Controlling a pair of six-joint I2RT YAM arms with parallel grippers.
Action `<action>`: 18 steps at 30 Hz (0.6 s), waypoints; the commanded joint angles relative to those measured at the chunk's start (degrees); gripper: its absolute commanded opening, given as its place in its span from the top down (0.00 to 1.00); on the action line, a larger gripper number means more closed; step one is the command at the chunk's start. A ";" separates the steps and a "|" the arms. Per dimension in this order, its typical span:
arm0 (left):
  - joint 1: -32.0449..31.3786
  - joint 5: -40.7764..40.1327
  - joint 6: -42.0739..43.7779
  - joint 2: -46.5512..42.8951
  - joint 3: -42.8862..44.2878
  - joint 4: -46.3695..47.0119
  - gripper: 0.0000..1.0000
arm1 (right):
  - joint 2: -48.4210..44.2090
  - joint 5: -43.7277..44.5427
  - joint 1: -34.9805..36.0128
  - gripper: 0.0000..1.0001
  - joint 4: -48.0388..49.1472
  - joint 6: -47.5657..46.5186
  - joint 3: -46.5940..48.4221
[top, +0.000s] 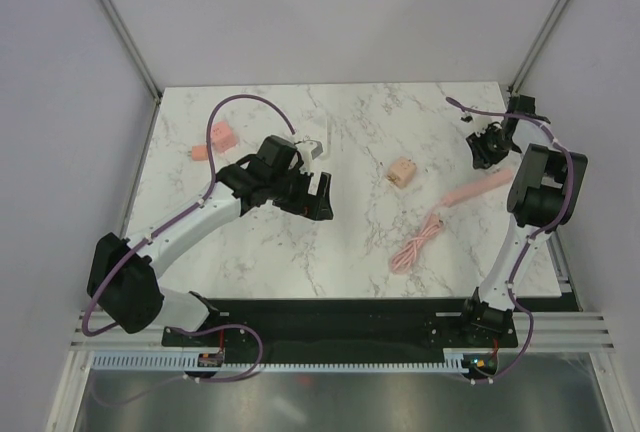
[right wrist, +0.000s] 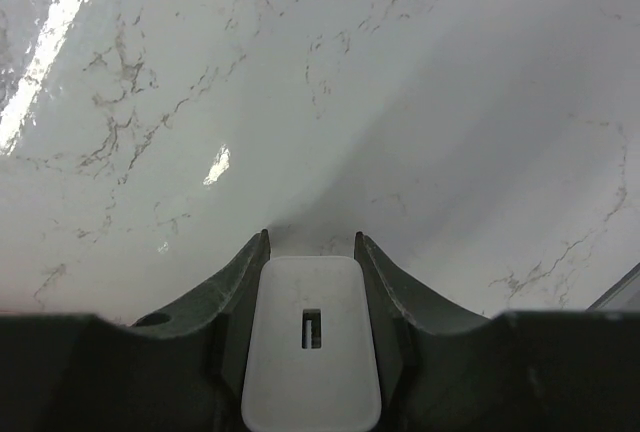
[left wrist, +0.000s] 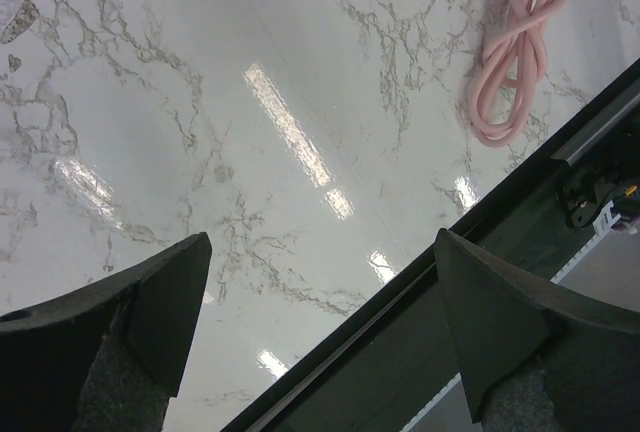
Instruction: Insert the plug
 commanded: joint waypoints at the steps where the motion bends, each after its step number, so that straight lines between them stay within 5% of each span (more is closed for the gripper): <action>1: -0.23 -1.42 2.01 -1.81 1.69 0.52 0.00 | -0.18 -1.87 -0.17 1.00 3.78 3.75 -0.93; 5: -0.23 -1.95 1.22 -1.98 1.69 0.52 0.00 | -5.79 -2.05 1.76 1.00 5.18 4.90 0.22; 18: 0.03 1.54 -2.02 -4.00 1.95 3.67 0.02 | -26.90 -1.18 5.97 1.00 28.30 20.70 -17.80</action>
